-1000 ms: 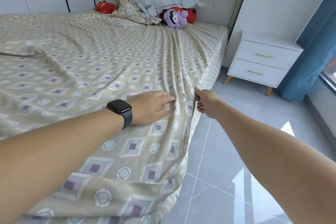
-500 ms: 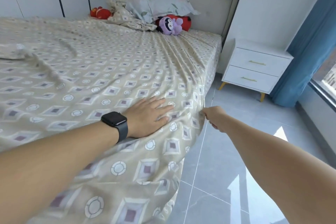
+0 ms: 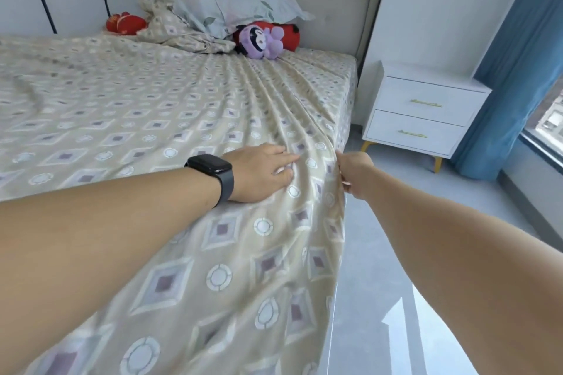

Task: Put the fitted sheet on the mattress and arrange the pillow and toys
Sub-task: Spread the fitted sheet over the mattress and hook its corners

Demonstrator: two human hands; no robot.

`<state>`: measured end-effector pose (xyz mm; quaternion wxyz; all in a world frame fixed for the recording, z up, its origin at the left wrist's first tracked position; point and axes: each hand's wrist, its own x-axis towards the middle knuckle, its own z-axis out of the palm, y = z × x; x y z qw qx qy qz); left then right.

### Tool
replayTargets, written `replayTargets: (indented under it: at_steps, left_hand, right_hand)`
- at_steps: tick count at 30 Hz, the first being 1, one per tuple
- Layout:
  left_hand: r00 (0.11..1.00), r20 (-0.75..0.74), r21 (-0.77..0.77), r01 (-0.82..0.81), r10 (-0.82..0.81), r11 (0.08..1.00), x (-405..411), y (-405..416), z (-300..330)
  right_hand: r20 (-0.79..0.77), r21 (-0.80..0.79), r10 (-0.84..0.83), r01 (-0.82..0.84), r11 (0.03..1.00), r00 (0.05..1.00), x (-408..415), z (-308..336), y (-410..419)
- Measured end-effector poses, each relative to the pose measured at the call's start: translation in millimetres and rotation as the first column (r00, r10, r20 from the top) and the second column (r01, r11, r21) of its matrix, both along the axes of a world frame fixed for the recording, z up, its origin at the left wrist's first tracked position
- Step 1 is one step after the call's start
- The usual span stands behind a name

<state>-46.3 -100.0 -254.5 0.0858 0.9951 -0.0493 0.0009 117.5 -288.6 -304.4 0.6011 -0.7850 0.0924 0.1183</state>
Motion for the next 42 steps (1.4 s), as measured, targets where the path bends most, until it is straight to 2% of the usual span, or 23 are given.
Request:
replayTargets:
  at_steps: [3, 7, 10, 13, 16, 20, 22, 25, 31, 37, 40, 42]
  left_hand:
    - [1.000, 0.019, 0.015, -0.009, 0.009, 1.000, 27.0, -3.3, -5.7]
    - [0.999, -0.003, 0.039, -0.044, 0.044, 0.998, 63.9, 0.5, -9.4]
    - [0.996, -0.020, 0.062, -0.090, 0.091, 0.994, 90.7, 6.3, -11.8]
    - [0.994, -0.028, 0.066, -0.104, 0.106, 0.992, 107.2, 11.7, -15.2]
    - [0.997, -0.003, 0.045, -0.073, 0.073, 0.996, 110.9, 16.7, -16.7]
    - [0.985, 0.001, -0.039, -0.172, 0.172, 0.984, 112.6, 16.8, -14.0]
    - [0.977, 0.037, -0.015, -0.210, 0.210, 0.978, 112.1, 16.4, -19.9]
    - [0.973, 0.066, -0.001, -0.223, 0.222, 0.975, 110.3, 17.2, -26.1]
    - [0.949, 0.116, -0.018, -0.294, 0.294, 0.956, 105.4, 11.2, -26.1]
    - [0.921, 0.115, -0.023, -0.372, 0.372, 0.928, 106.3, 10.1, -27.4]
    - [0.919, 0.127, -0.040, -0.370, 0.372, 0.928, 105.4, 9.0, -24.8]
    - [0.920, 0.132, -0.040, -0.368, 0.370, 0.929, 105.8, 9.7, -25.1]
  right_hand:
    - [-0.036, 0.020, 0.057, -0.056, 0.998, 0.998, 11.0, -5.7, 8.1]
    - [0.052, 0.067, 0.130, -0.133, 0.989, 0.990, 28.9, -18.1, 11.4]
    - [0.049, 0.237, 0.138, -0.146, 0.961, 0.989, 32.8, -24.3, 8.6]
    - [0.144, 0.117, 0.072, -0.090, 0.989, 0.987, 37.5, -43.1, -1.1]
    - [0.142, 0.023, -0.017, 0.013, 1.000, 0.990, 47.1, -86.0, -26.5]
    - [0.116, -0.151, 0.045, -0.027, 0.988, 0.992, 61.9, -95.0, -38.1]
    - [0.083, -0.198, 0.086, -0.069, 0.978, 0.993, 69.9, -84.0, -32.9]
    - [0.025, -0.159, 0.053, -0.048, 0.986, 0.998, 92.8, -60.4, -24.7]
    - [-0.080, 0.040, 0.018, -0.015, 0.999, 0.997, 157.9, -4.7, 17.3]
    - [-0.054, 0.209, 0.032, -0.020, 0.978, 0.998, 177.2, -6.5, 24.7]
    - [-0.011, 0.180, 0.013, -0.011, 0.984, 1.000, 182.4, -17.9, 10.3]
    - [0.028, -0.015, 0.003, -0.003, 1.000, 1.000, 184.1, -28.2, -8.0]
